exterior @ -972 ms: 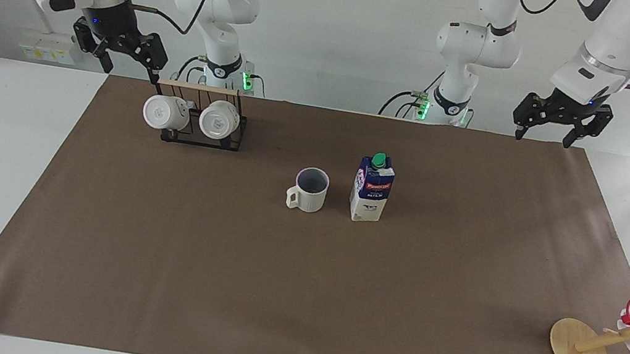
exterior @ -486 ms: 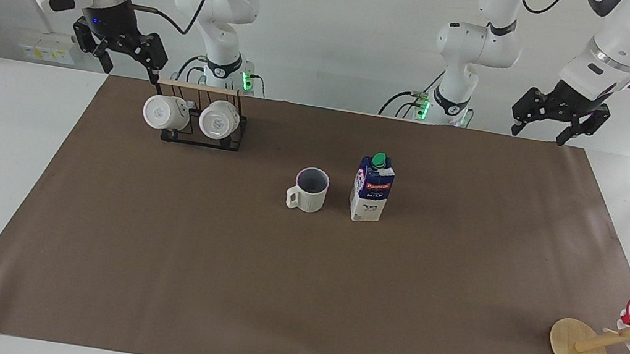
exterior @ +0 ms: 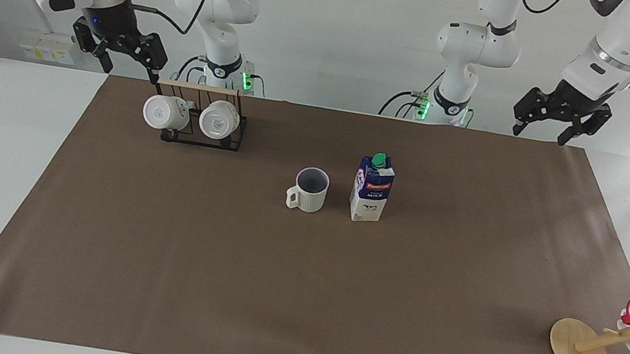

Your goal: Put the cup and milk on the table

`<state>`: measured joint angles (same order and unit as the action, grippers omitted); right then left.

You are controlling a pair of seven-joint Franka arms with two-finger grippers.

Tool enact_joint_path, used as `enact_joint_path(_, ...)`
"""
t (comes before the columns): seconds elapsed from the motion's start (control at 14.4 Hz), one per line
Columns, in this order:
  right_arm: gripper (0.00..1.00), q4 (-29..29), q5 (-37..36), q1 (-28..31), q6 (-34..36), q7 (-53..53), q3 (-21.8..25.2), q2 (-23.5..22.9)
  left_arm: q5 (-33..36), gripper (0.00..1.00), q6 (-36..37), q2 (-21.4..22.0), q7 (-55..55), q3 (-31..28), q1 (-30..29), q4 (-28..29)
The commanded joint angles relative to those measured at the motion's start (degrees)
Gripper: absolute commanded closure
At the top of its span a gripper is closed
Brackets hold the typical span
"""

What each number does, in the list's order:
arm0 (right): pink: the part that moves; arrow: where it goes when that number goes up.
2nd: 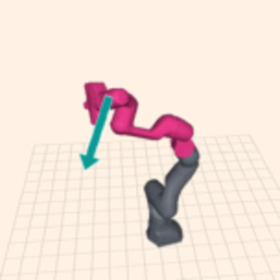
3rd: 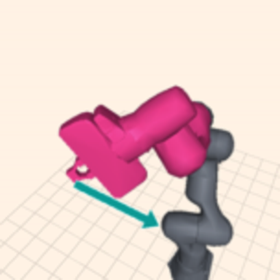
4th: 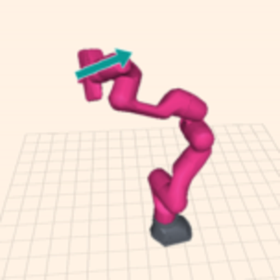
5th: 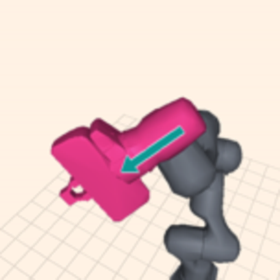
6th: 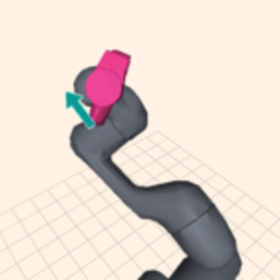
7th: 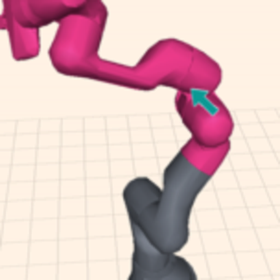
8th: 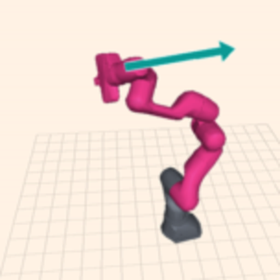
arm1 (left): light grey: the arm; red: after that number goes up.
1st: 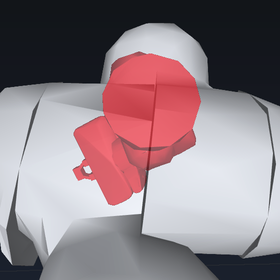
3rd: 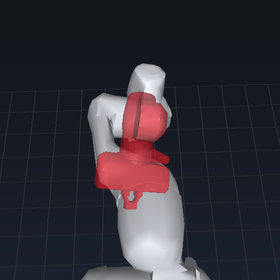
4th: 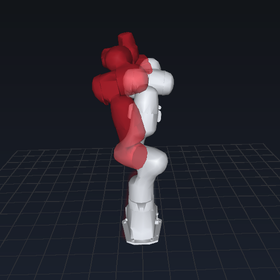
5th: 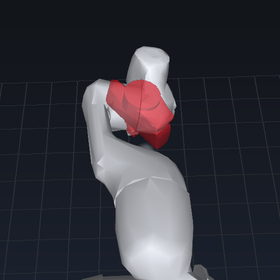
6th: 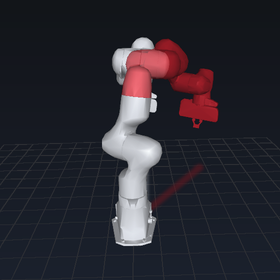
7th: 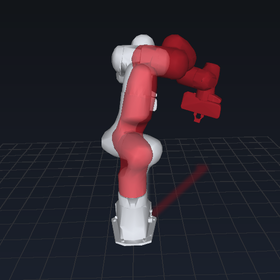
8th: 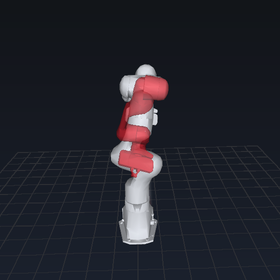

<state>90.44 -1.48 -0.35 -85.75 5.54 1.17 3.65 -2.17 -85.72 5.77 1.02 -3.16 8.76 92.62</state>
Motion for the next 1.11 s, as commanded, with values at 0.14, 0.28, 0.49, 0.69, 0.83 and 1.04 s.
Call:
enact_joint_path(0.14,0.0,-1.0,0.1,0.6,0.8,-1.2,-0.3,-0.5,-1.1,0.0,0.7,1.2,0.6,0.5,-0.6,0.9)
enact_joint_path(0.28,0.0,-1.0,0.1,0.6,0.8,-1.2,-0.3,-0.5,-1.0,0.0,0.9,1.2,0.3,0.5,-0.6,0.8)
enact_joint_path(0.49,0.0,-1.0,0.2,0.6,0.8,-1.2,-0.3,-0.5,-0.5,0.0,1.3,1.1,0.1,0.5,-0.8,0.6)
enact_joint_path(0.69,0.0,-1.0,0.1,0.6,0.8,-1.2,-0.3,-0.5,-0.4,0.0,1.3,1.1,0.1,0.4,-1.0,0.5)
enact_joint_path(0.83,0.0,-1.0,0.1,0.6,0.8,-1.2,-0.2,-0.5,-0.3,0.0,1.6,1.3,0.0,0.4,-1.2,0.9)
enact_joint_path(1.04,0.0,-1.0,0.1,0.6,0.8,-1.2,-0.3,-0.5,-0.3,0.0,2.1,1.6,-0.1,0.4,-2.2,1.3)
